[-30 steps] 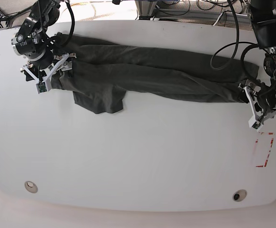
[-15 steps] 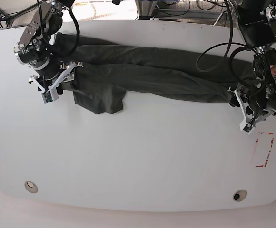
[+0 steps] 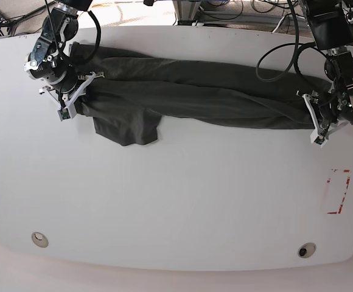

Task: Fold the T-shirt properly
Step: 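Lay the folded edge down with both grippers, smoothing it flat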

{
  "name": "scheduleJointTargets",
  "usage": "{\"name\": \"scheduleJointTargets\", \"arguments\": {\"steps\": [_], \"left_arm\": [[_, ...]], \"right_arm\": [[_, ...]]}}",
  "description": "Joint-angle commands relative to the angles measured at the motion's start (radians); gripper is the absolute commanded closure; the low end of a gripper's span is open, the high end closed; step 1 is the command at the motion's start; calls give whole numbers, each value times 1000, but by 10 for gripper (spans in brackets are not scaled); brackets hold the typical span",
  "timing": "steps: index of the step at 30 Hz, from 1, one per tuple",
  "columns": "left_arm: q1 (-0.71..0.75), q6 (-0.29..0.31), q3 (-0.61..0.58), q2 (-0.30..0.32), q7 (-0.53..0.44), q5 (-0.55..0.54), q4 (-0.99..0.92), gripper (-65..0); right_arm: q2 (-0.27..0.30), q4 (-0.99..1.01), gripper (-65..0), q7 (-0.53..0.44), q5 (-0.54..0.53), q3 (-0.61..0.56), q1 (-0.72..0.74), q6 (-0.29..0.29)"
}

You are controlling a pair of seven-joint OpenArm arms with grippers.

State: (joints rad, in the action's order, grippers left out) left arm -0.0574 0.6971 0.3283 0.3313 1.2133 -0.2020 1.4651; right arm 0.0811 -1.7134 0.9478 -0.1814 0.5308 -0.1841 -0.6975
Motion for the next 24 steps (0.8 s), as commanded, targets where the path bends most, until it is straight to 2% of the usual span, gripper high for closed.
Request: {"name": "scheduleJointTargets", "arguments": {"steps": [1,7,12,16,20,24], "left_arm": [[-14,1,5,33,-23,2,-16,-169],[1,1,5,56,-26,3,-25,-176],[11,1,5,62,-25,5,-25,-176],[14,1,5,101,-23,3,-24,-176],[14,1,5,110,-23,2,-16,-176],[14,1,7,110,3,2,32,-176]], "right_arm": [[9,40,-76,-48,33,1,10,-1],[49,109,-119,-83,50,-2,34,-1],[95,183,-120,-91,53,-2,76,-1],[130,217,-119,-92,53,-18,105,-1],[153,210,-119,-89,49,-47,116,-1],[154,115,-124,-77,49,-53,122,-1]]}}
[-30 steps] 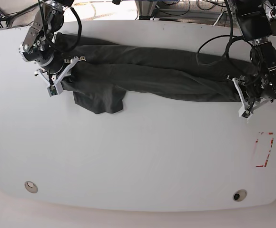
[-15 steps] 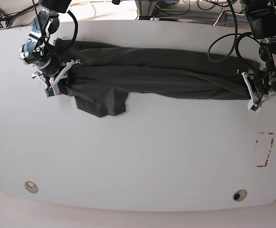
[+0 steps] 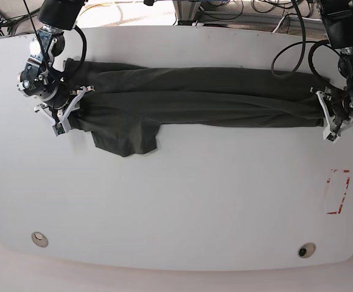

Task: Fold the T-shirt properly
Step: 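Lay the folded edge down with both grippers, smoothing it flat, then regrasp the shirt end with the right gripper and fold it inward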

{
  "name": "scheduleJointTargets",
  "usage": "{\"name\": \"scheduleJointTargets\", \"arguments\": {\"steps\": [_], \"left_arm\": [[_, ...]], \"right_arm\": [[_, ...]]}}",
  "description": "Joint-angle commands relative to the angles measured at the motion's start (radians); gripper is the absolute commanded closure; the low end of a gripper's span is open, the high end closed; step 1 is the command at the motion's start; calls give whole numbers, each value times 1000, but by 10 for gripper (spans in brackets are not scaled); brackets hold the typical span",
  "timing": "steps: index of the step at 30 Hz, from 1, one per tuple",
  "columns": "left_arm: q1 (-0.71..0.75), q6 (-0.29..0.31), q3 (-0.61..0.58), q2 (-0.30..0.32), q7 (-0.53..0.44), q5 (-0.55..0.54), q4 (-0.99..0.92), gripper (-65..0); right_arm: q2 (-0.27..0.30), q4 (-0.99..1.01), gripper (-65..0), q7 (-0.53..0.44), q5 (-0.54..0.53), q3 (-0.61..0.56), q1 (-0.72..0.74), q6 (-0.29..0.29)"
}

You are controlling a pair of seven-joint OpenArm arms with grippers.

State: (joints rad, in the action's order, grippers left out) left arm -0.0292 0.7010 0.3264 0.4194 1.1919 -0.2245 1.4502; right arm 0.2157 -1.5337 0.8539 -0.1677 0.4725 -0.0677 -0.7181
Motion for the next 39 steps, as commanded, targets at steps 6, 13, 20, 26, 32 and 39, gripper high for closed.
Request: {"name": "scheduleJointTargets", "arguments": {"steps": [6,13,20,26,32,39], "left_arm": [[-18,-3,33,16,98,24,165,-178],[-19,-3,55,-7,148,23,287,-178],[-16,-3,55,-12,150,23,343,-178],[-15,-3,56,-12,150,24,343,-178],[-8,-3,56,-12,150,24,341,-178],[8,-3,58,-12,150,24,343,-178]], "right_arm": [[-11,-187,-130,80,33,2,22,20],[-45,-210,-396,112,38,2,96,20],[-81,-115,-617,104,41,-50,176,20],[-80,20,-583,5,63,-153,217,20],[-88,163,-531,-109,165,-183,256,20],[-81,292,-495,-196,171,-182,286,20]]}}
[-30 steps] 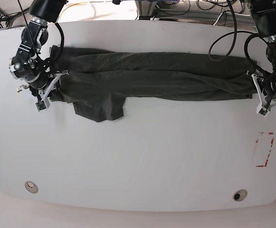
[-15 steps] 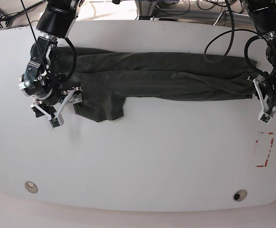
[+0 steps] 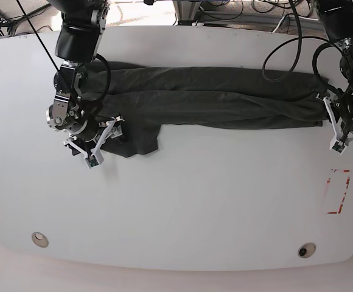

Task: Fold the T-shirt properly
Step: 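Regrasp the shirt end with the right gripper and fold it inward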

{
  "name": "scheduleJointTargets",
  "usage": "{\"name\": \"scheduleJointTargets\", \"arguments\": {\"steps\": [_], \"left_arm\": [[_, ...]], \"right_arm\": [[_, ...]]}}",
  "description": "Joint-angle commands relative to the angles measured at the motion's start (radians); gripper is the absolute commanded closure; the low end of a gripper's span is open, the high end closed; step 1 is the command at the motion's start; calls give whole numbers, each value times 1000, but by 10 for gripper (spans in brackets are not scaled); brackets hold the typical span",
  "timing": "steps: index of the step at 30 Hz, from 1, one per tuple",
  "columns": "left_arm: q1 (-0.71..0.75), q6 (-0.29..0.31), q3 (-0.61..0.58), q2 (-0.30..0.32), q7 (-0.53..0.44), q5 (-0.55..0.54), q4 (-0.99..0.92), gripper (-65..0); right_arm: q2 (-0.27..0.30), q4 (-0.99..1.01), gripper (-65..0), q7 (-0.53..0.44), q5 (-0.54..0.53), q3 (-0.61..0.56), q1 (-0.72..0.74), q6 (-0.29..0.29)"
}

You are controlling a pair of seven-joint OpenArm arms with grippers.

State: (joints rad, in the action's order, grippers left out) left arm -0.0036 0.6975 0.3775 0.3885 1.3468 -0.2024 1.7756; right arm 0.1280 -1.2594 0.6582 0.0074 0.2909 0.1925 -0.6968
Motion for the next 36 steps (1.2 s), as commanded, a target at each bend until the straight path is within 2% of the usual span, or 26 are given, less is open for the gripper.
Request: {"name": "scheduleJointTargets", "arguments": {"steps": [1,5,7,9,11,13,20,25,30,36], "left_arm": [[-14,1,7,19,-5,2,17,-178],[4,1,7,19,-11,2,17,-178],[4,1,7,19,-13,2,17,-178],[4,1,7,19,-13,2,16,-178],[4,1,7,19,-13,2,14,-178],[4,1,7,19,-13,2,14,-178],[1,1,1,19,-13,4,13,-178],[1,1,-1,19,-13,4,13,-178],[4,1,-2,19,-13,5,13,-178],[4,1,-30,19,-13,7,11,-178]], "right_arm": [[8,25,-485,-8,-4,0,28,-1],[8,28,-420,-22,-4,0,23,-1],[8,28,-350,-27,-4,-2,22,-1],[6,27,-250,-28,-4,-2,22,-1],[5,27,-106,-28,-4,-2,22,-1],[2,25,0,-28,-4,-2,22,-1],[-9,-76,0,-18,-7,-2,6,-1],[-38,-220,0,45,-48,1,-26,-1],[-41,-362,0,171,-149,1,-64,-1],[-38,-521,0,311,-361,1,-147,-1]]}}
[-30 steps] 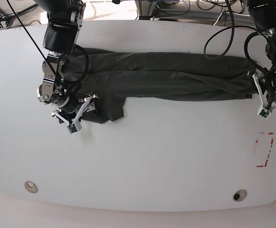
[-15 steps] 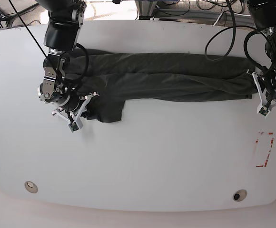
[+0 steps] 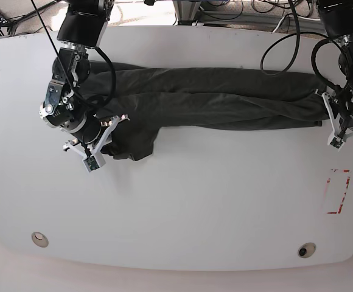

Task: Fold the T-shirt properly
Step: 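Regrasp the shirt end with the right gripper and fold it inward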

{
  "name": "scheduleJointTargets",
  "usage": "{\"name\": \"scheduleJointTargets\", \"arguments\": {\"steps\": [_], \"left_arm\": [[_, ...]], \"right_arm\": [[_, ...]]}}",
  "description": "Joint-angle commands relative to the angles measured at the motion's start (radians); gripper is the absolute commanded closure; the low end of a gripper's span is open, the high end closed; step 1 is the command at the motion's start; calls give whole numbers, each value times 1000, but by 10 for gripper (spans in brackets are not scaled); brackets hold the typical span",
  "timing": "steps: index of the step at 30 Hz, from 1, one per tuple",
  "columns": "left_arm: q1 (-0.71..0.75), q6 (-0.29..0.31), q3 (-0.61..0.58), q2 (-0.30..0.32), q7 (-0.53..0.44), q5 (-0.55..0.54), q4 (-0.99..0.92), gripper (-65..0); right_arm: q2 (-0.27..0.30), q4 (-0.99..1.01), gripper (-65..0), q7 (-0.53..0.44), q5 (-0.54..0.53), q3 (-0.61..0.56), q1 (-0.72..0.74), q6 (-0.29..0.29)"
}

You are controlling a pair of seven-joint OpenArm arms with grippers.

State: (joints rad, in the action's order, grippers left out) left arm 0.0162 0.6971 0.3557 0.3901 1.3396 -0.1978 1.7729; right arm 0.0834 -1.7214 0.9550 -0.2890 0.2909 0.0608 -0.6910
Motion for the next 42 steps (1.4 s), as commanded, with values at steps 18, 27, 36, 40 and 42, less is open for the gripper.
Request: {"name": "scheduleJointTargets", "arguments": {"steps": [18,27,36,40,42], "left_arm": [[5,1,-71,17,-7,4,14,-178],[3,1,-100,17,-7,4,12,-178],[0,1,-100,17,-7,4,12,-178],[-2,1,-100,17,-7,4,12,-178],[-2,1,-100,17,-7,4,12,-178]], "right_arm": [[88,-188,-2,164,-662,-15,-278,-7],[169,-116,-192,160,-645,-131,-312,-7],[249,-168,-536,157,-652,-111,-356,-7],[263,-243,-537,155,-645,-38,-382,-7],[261,-254,-537,147,-643,17,-382,-7]]}}
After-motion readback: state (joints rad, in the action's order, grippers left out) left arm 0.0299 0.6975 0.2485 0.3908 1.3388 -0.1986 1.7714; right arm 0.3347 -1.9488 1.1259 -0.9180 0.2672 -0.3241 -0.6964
